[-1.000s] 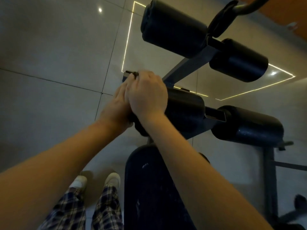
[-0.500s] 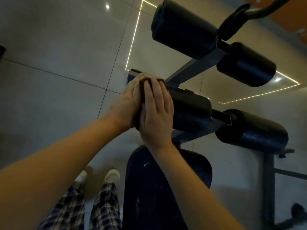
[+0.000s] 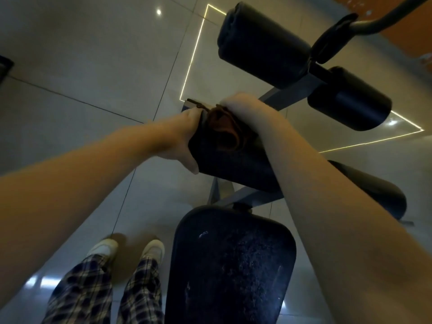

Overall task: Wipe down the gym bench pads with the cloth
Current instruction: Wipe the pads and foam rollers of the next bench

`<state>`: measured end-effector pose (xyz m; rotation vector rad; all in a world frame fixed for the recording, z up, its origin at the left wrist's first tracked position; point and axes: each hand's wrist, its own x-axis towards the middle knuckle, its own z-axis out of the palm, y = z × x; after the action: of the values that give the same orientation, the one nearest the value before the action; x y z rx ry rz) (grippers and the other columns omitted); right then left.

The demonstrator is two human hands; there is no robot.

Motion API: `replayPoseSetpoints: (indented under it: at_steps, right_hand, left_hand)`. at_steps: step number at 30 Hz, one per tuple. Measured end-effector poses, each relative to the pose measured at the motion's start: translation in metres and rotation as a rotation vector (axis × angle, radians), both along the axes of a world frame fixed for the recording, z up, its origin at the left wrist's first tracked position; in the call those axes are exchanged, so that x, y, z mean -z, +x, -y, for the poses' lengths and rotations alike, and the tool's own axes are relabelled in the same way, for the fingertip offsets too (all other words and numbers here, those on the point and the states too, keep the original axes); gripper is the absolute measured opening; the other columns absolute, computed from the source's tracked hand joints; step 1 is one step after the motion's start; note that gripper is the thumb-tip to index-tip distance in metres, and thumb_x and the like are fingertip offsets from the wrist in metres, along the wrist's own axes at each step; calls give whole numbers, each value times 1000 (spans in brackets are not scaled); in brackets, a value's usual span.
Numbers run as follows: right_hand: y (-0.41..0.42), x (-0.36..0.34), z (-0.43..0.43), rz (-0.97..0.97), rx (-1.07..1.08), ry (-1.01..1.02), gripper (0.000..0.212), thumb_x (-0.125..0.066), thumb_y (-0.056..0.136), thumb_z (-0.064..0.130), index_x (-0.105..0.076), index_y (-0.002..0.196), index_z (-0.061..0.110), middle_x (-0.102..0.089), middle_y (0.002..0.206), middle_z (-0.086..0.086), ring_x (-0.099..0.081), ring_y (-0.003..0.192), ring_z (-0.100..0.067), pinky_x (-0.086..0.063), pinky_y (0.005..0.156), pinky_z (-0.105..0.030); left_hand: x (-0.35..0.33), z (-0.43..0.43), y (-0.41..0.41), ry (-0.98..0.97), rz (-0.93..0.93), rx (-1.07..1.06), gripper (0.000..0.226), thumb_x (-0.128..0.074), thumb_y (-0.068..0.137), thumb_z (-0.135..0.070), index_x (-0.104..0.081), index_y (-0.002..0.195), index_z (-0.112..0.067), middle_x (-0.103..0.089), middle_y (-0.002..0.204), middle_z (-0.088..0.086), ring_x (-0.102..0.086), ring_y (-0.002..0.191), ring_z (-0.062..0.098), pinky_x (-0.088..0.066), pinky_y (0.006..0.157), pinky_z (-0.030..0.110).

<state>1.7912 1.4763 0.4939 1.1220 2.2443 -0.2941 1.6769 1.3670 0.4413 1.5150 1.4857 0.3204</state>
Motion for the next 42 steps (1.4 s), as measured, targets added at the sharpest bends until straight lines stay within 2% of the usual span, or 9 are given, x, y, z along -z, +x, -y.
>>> replayPoseSetpoints:
  at_steps: [6, 12, 17, 22, 26, 30, 34, 38, 42]
  right_hand:
    - [29, 23, 69, -788, 367, 144, 35, -34, 99, 22, -60, 119, 9, -61, 113, -8, -55, 101, -14, -44, 96, -32]
    - [44, 49, 133, -663, 193, 666, 44, -33, 98, 14, -50, 134, -4, -51, 136, -23, -44, 131, -38, -35, 112, -51]
    - [11, 16, 55, -576, 481, 218, 34, -32, 96, 21, -63, 98, 8, -62, 91, -7, -59, 89, -25, -43, 71, -32]
    - [-25, 9, 6, -59, 279, -106, 27, -34, 100, 3, -60, 103, -5, -52, 78, -11, -52, 86, -29, -40, 78, -29]
    - [-41, 5, 4, -100, 358, -199, 37, -32, 102, 6, -39, 66, 11, -35, 69, 0, -37, 61, -14, -34, 60, -18]
    - [-23, 14, 34, -442, 563, -30, 29, -37, 101, 18, -62, 107, 6, -52, 83, -2, -51, 88, -17, -39, 77, -28]
    - [11, 40, 113, -807, 298, 481, 36, -36, 101, 20, -57, 125, 5, -59, 126, -12, -52, 121, -23, -39, 107, -37]
    - [27, 75, 162, -759, 146, 650, 56, -61, 91, 15, -39, 141, 4, -37, 147, -19, -30, 142, -35, -29, 115, -51]
    - [7, 58, 135, -728, 163, 760, 37, -44, 98, 21, -56, 129, 5, -57, 130, -16, -50, 126, -32, -39, 107, -46]
  left_hand:
    - [-16, -34, -19, -265, 78, 165, 61, -90, 55, -28, -56, 106, -34, -64, 106, -13, -61, 101, 7, -48, 96, 32]
    - [-23, -35, -23, -219, 59, 26, 138, -81, 29, -60, -29, 150, -20, -48, 146, 4, -42, 136, 29, -32, 116, 48]
    - [-7, -10, -10, -100, -9, 23, 129, -96, 48, -29, -17, 150, -26, -43, 145, -1, -40, 137, 26, -37, 112, 45]
    - [6, -4, 1, 1, -41, 0, 131, -97, 43, -35, -19, 147, -25, -44, 140, 0, -42, 133, 28, -42, 110, 50]
    - [8, 5, 7, 85, -156, -43, 138, -99, 41, -38, -14, 149, -23, -44, 140, 1, -41, 133, 25, -38, 113, 43]
    - [7, 19, 11, 179, -214, -28, 141, -95, 56, -30, 4, 155, -15, -22, 155, 5, -27, 141, 26, -27, 117, 39]
    - [3, 21, 12, 199, -246, -16, 131, -88, 67, -33, 7, 155, -12, -10, 161, 4, -19, 146, 23, -21, 119, 35]
    - [0, 23, 13, 184, -183, -63, 108, -76, 82, -26, 3, 155, -15, -12, 159, 2, -23, 143, 19, -22, 116, 27]
    - [5, 23, 17, 192, -144, -104, 87, -67, 91, -26, -10, 154, -11, -20, 158, 7, -25, 143, 20, -16, 116, 24]
